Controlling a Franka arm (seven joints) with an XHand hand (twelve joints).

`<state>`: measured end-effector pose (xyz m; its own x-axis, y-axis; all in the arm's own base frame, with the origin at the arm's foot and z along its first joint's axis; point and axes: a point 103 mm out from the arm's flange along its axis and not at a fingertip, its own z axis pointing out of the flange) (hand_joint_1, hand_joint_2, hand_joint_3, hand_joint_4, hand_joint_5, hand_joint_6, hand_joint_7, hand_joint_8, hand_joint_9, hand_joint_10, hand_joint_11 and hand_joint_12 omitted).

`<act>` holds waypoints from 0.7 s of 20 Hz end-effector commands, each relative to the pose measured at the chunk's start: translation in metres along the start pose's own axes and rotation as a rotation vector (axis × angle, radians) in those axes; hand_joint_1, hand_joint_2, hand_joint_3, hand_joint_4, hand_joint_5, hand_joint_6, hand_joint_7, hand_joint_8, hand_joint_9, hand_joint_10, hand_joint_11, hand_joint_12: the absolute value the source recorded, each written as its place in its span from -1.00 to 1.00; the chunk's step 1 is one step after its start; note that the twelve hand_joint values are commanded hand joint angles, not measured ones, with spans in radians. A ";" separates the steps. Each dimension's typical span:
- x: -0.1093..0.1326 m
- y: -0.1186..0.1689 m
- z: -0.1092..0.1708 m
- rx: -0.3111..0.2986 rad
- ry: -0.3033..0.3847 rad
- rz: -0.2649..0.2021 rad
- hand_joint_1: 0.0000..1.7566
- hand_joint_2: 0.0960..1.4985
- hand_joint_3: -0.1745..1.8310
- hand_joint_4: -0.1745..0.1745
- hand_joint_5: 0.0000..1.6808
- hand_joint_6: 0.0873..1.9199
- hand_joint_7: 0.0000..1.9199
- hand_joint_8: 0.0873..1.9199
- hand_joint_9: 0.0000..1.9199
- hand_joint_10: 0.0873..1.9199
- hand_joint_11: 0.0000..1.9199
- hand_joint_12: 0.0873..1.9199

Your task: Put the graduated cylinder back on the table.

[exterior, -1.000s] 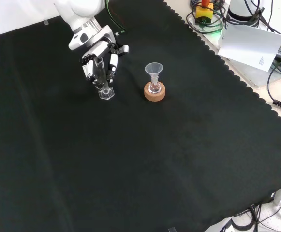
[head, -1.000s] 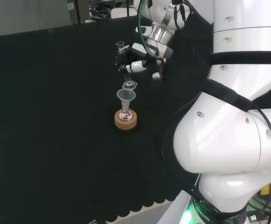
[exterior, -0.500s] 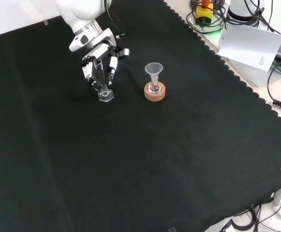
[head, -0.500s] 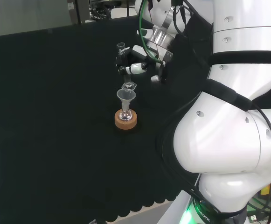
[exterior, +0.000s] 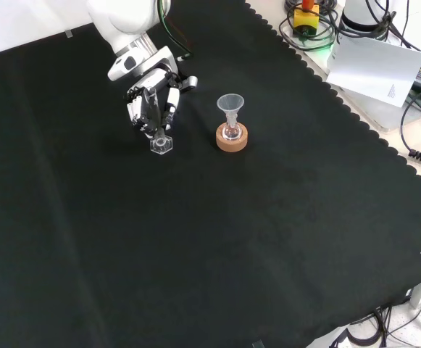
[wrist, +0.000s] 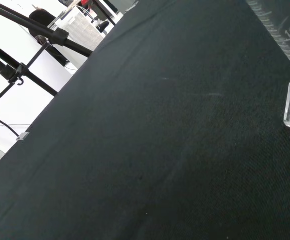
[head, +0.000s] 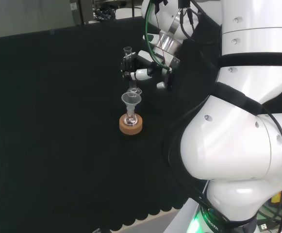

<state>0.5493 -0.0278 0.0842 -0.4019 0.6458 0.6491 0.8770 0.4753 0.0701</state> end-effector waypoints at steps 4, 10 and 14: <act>-0.001 -0.007 -0.002 -0.007 0.025 0.003 0.29 0.55 -0.83 -1.00 0.01 0.21 -0.04 -0.36 0.24 -0.86 0.11 -0.12; -0.003 -0.010 -0.007 -0.008 0.032 0.001 0.27 0.54 -0.83 -0.81 0.02 0.19 -0.09 -0.39 0.20 -0.85 0.07 -0.07; -0.004 -0.012 -0.008 0.009 0.028 -0.009 0.28 0.49 -0.86 -0.25 -0.04 -0.04 -0.16 -0.40 0.16 -0.84 -0.03 0.00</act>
<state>0.5436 -0.0387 0.0868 -0.3965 0.6272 0.6703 0.8766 0.4756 0.0736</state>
